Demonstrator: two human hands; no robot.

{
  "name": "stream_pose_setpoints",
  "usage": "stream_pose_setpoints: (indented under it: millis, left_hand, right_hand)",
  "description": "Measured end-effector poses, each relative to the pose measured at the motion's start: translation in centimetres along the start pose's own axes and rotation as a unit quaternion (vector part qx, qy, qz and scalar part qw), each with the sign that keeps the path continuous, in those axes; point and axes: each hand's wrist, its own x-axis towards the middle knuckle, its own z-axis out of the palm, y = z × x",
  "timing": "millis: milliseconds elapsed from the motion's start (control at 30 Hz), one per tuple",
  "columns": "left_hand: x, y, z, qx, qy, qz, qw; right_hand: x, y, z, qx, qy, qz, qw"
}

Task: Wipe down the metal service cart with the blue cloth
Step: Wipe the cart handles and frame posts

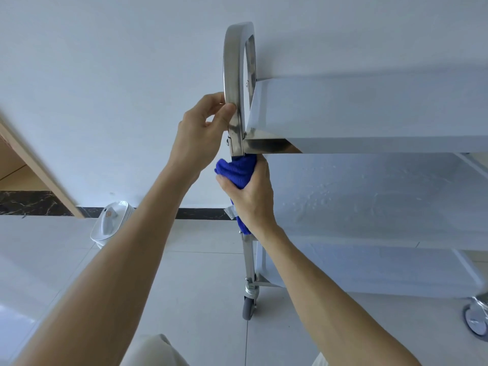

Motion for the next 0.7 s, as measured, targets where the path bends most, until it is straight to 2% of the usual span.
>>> stream_pose_setpoints:
  millis: [100,267,367,533,700]
  left_hand:
    - [0.0,-0.1,0.0,-0.002,-0.001,0.0,1.0]
    - [-0.1,-0.3,0.2,-0.013,0.005,0.003,1.0]
    - [-0.8,-0.6,1.2,-0.042,0.029,0.014,0.999]
    - [-3.6,-3.8,3.2,-0.086,0.046,-0.014,0.995]
    - [-8.3,-9.1,5.0,-0.065,0.04,-0.116,0.99]
  right_hand:
    - [-2.8,3.1,-0.4,-0.026,-0.036,0.018,0.999]
    - [-3.5,5.6,-2.9,0.0,-0.203,0.101,0.974]
    - [-1.9,5.5,-5.6,-0.017,-0.269,0.098,0.958]
    - [0.6,4.3,-11.9,-0.017,-0.234,0.104,0.966]
    - [2.6,2.5,-16.8,-0.086,-0.201,0.059,0.974]
